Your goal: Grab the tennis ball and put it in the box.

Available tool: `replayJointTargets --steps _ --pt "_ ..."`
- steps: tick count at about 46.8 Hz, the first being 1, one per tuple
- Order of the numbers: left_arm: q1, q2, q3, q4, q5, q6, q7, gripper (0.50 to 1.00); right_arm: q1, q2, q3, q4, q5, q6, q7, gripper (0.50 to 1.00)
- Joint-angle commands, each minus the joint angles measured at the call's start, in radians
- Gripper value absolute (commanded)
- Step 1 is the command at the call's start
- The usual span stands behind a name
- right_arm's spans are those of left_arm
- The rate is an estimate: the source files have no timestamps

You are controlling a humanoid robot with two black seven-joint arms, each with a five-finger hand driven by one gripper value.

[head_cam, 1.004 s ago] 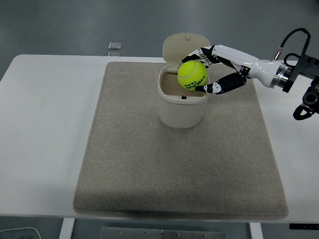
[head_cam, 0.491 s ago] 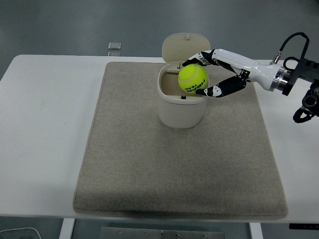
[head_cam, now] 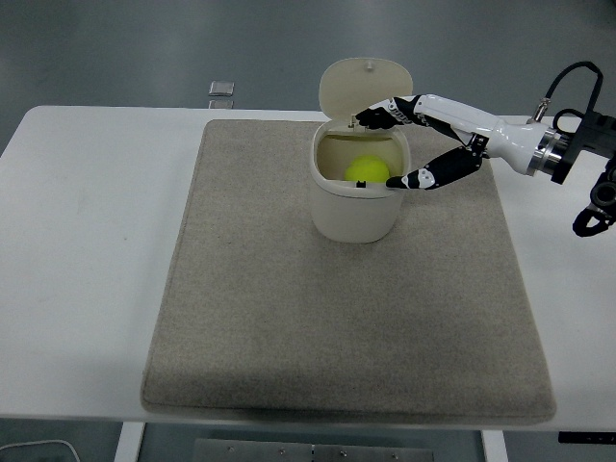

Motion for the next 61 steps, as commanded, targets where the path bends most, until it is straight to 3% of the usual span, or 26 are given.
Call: replayJointTargets --steps 1,10,18,23,32,42,54,61 --pt "0.000 0.000 0.000 -0.001 0.001 0.000 0.000 0.992 0.000 -0.016 0.003 0.002 0.062 0.036 0.003 0.860" --pt "0.000 0.000 0.000 -0.001 0.000 0.000 0.000 0.992 0.002 -0.090 0.000 0.001 0.270 0.179 0.001 0.860" --pt "0.000 0.000 0.000 0.001 0.000 0.000 0.000 0.992 -0.015 -0.130 -0.005 -0.011 0.378 0.252 0.001 0.860" --pt "0.000 0.000 0.000 0.001 0.000 0.000 0.000 0.992 -0.047 -0.133 -0.005 -0.050 0.447 0.268 -0.002 0.860" --pt "0.000 0.000 0.000 -0.001 0.000 0.000 0.000 0.992 -0.093 -0.122 -0.005 -0.128 0.590 0.266 -0.009 0.858" --pt "0.000 0.000 0.000 0.001 0.000 0.000 0.000 0.992 -0.112 -0.116 -0.022 -0.180 0.823 0.240 -0.117 0.858" --pt "0.000 0.000 0.000 0.001 0.000 0.000 0.000 0.992 -0.121 -0.093 -0.019 -0.222 1.102 0.159 -0.233 0.858" --pt "0.000 0.000 0.000 -0.001 0.001 0.000 0.000 0.992 -0.129 -0.062 -0.019 -0.237 1.195 0.076 -0.275 0.858"
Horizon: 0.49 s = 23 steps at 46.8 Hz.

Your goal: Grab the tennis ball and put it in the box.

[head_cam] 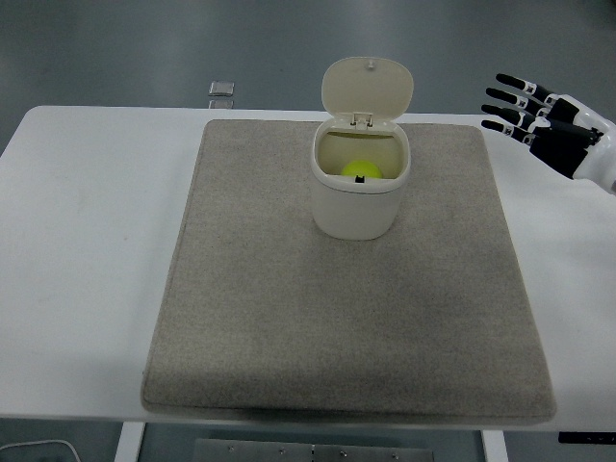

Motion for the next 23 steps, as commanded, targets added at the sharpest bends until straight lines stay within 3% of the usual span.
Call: replayJointTargets --steps 1,8,14,23 --pt "0.000 0.000 0.000 0.001 0.000 0.000 0.000 0.992 -0.004 0.016 0.000 -0.013 0.022 -0.042 -0.011 0.858" --pt "0.000 0.000 0.000 0.001 0.001 0.000 0.000 0.992 -0.013 0.027 0.000 -0.013 0.024 -0.046 -0.022 0.858" --pt "0.000 0.000 0.000 -0.001 0.000 0.000 0.000 0.992 -0.018 0.051 0.006 -0.015 0.027 -0.054 -0.063 0.858" --pt "0.000 0.000 0.000 -0.001 0.000 0.000 0.000 0.992 -0.029 0.061 0.009 -0.015 0.028 -0.074 -0.060 0.858"
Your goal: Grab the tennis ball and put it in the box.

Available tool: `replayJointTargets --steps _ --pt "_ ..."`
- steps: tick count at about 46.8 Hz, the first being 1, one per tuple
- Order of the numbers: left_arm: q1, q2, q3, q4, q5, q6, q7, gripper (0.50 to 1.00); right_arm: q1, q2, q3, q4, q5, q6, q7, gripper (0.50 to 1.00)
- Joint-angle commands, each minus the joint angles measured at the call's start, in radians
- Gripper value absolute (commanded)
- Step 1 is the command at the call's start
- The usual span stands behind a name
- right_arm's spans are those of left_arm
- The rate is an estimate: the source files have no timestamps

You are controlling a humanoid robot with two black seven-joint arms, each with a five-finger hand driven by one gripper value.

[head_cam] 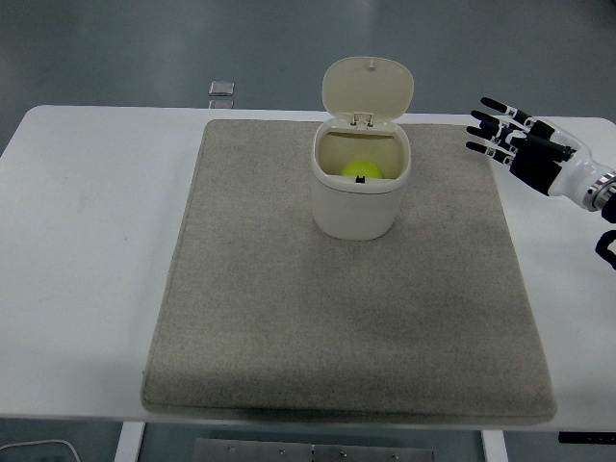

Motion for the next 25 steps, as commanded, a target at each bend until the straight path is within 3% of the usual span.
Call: replayJointTargets --steps 1,6,8,25 --pt "0.000 0.000 0.000 -0.001 0.000 0.000 0.000 0.992 -0.005 0.007 0.000 0.000 -0.001 -0.005 0.006 0.858" --pt "0.000 0.000 0.000 0.001 0.000 0.000 0.000 0.992 -0.006 0.007 0.001 0.000 -0.001 -0.006 0.012 0.866" --pt "0.000 0.000 0.000 -0.001 0.000 0.000 0.000 0.992 -0.006 0.007 0.001 0.000 -0.001 -0.006 0.012 0.913" --pt "0.000 0.000 0.000 -0.001 0.000 0.000 0.000 0.992 -0.006 0.010 0.005 0.000 -0.003 -0.002 0.017 0.915"
